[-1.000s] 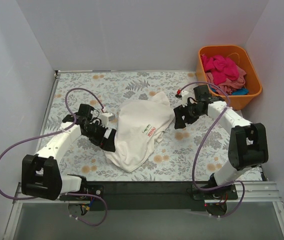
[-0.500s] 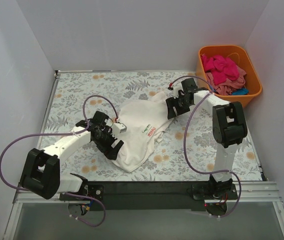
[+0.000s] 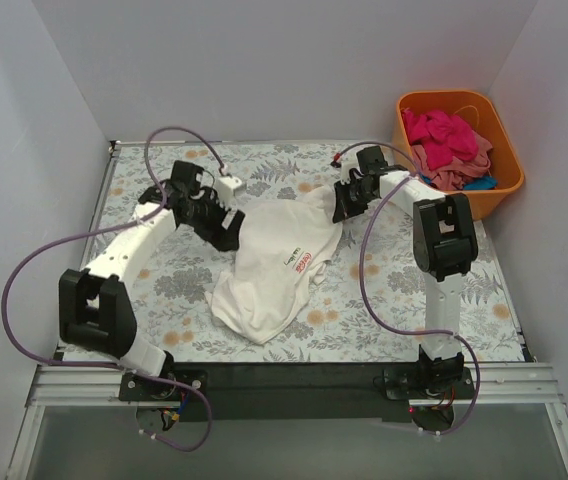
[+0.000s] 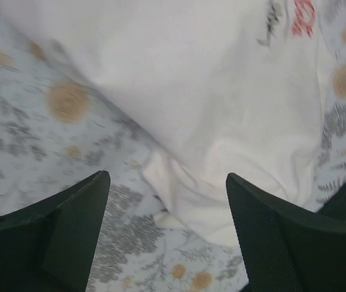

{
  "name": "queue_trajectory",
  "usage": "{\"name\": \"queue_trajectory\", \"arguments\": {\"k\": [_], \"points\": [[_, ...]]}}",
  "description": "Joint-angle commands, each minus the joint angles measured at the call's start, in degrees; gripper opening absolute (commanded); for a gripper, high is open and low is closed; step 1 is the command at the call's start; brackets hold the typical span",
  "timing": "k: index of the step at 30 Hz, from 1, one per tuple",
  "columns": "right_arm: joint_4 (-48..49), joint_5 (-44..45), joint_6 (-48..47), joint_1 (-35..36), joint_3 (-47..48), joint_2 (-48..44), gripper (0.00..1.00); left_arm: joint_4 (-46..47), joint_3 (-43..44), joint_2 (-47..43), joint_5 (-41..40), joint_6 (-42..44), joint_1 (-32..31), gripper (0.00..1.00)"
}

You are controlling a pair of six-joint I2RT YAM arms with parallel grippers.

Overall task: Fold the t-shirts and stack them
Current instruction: Flatten the tshirt out

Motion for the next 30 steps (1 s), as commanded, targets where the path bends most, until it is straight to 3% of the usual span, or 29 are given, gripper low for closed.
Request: {"name": "queue_trajectory", "arguments": {"k": [1, 5, 9, 13, 15, 18, 19, 21, 26, 30], "points": [[-1.0, -3.9, -1.9, 0.1, 1.1, -5.2, 0.01, 7.2, 11.9, 9.0, 1.1, -4.6, 5.2, 0.77], [-2.8, -4.1, -4.8, 0.1, -0.5, -9.4, 0.01, 10.4, 24.1, 24.7, -1.3, -8.7, 5.4, 0.87], [-4.9, -2.9, -7.7, -0.2, -1.1, -13.6, 0.01, 5.9, 37.5, 36.9, 3.0, -11.4, 5.6, 0.89], [-6.0, -2.1, -9.6, -1.3, -0.2, -16.4, 0.01, 5.3, 38.0, 41.0, 7.9, -14.3, 5.5, 0.90], [-6.2, -1.8, -10.4, -1.9, 0.7, -17.6, 0.01, 5.3, 37.2, 41.1, 12.3, -15.0, 5.6, 0.82], [-7.1, -4.2, -12.2, -2.0, 3.8, -17.4, 0.01, 4.0, 34.9, 39.7, 20.0, -16.2, 6.2, 0.56], [-7.5, -5.3, -12.3, -1.8, 4.6, -17.0, 0.01, 5.3, 33.1, 37.8, 21.4, -16.9, 7.0, 0.31], [-8.4, -8.2, -12.9, -0.7, 8.1, -15.8, 0.01, 7.0, 32.0, 35.5, 21.4, -19.4, 8.3, 0.00], [-9.5, -11.5, -15.8, 4.4, 16.3, -15.8, 0.01, 7.3, 31.5, 20.8, 22.1, -20.9, 17.0, 0.00], [-9.6, -10.8, -17.4, 5.7, 23.3, -17.6, 0.01, 2.6, 27.4, 7.0, 18.2, -11.7, 16.2, 0.00]]}}
